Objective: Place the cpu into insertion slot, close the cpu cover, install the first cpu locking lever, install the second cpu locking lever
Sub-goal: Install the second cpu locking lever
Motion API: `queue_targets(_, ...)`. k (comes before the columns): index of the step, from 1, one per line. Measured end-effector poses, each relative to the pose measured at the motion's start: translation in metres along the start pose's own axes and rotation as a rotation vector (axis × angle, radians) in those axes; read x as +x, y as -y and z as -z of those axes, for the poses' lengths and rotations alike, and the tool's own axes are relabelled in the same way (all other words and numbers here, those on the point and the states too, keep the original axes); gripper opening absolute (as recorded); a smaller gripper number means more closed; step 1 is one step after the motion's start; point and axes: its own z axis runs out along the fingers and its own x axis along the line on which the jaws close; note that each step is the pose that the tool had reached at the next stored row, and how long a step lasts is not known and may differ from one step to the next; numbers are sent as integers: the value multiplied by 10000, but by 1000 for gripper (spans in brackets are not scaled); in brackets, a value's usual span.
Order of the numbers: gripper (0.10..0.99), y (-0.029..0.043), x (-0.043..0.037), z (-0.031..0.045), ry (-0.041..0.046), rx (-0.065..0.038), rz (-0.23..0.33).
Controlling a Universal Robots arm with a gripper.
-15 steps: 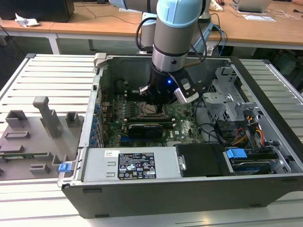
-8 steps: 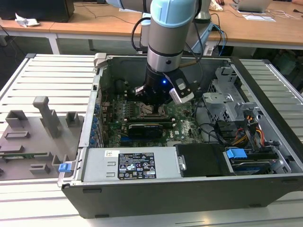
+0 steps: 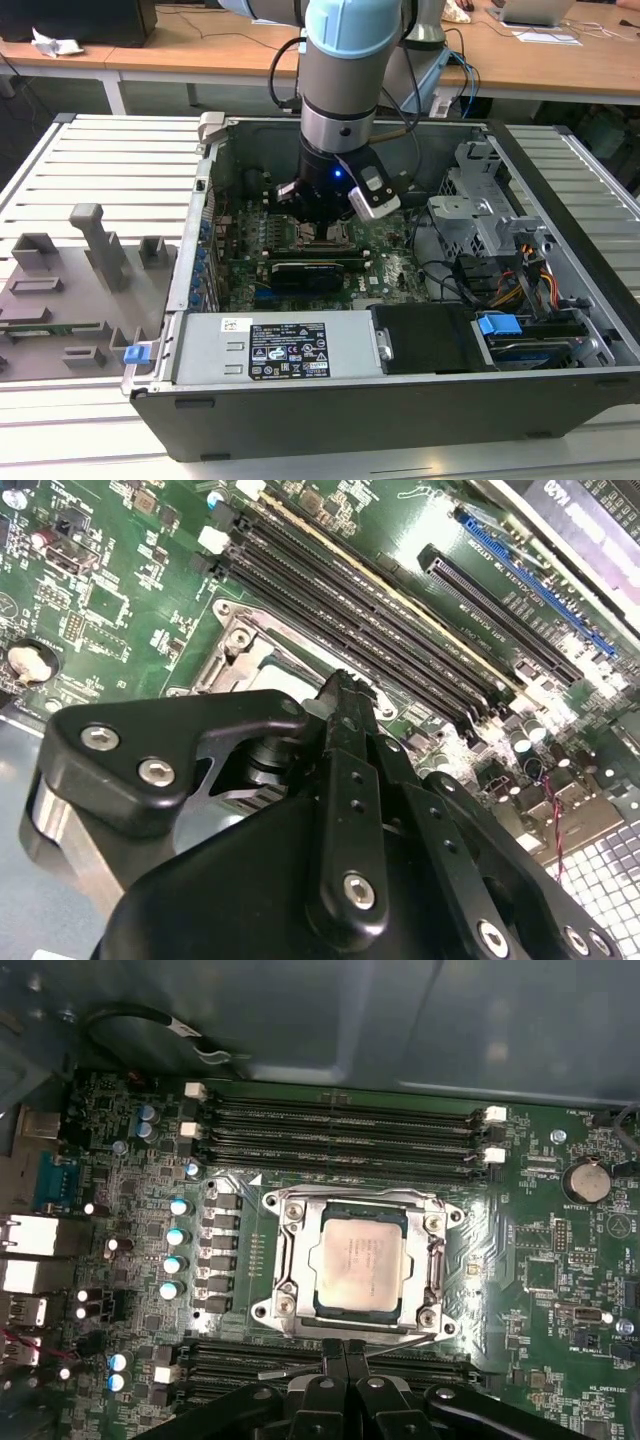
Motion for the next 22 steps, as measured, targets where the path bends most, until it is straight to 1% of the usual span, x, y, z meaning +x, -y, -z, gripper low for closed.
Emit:
queue_targets(2, 106, -1, 27, -8, 2, -9, 1)
queue_targets(4, 106, 0, 32, -22, 2, -14, 2)
queue_targets(7, 106, 5, 51, -79, 3, -31, 1)
queue_targets(11, 106, 43, 119, -84, 12, -154, 2)
queue_targets(14, 106, 43, 144, -85, 15, -202, 2)
queue_targets(19, 106, 43, 159, -86, 20, -263, 5)
queue_targets(22, 106, 42, 165, -87, 26, -330, 5)
